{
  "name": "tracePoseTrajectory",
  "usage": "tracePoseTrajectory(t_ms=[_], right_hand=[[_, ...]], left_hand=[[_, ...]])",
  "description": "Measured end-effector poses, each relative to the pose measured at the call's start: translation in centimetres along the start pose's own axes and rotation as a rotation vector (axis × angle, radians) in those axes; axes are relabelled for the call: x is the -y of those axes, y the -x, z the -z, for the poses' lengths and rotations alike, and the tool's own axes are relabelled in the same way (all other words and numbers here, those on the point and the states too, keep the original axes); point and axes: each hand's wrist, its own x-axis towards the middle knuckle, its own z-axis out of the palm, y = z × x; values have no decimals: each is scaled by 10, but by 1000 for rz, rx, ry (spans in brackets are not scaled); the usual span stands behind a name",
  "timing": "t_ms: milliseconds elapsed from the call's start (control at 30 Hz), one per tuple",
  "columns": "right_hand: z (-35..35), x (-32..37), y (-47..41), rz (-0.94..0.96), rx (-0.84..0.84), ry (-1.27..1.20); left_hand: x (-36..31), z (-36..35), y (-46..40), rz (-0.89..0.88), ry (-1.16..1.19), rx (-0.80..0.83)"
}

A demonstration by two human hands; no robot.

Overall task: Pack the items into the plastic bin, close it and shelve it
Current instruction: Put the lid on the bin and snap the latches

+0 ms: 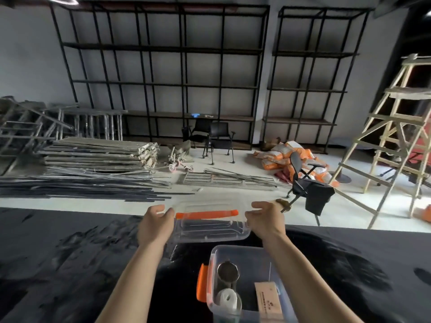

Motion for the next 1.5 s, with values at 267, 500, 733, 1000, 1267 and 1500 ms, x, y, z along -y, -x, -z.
tracePoseTrajectory(t_ms=[267,500,733,1000,1267,1500], right_hand=[[34,-39,-16,-123,-74,-16],[37,-51,-15,-116,-102,-150],[40,-45,-23,-59,-44,-564],[39,-60,-14,-130,60,-442],[17,-86,6,67,-58,155],[7,-112,17,59,-86,278]], left_hand=[[10,-37,26,-10,61,56],[9,-28,25,-72,112,-33],[2,-26,32,-168,410,37],[23,-32,38,87,553,24],[50,-39,54,-51,178,2],[76,-48,69,-111,-64,-2]])
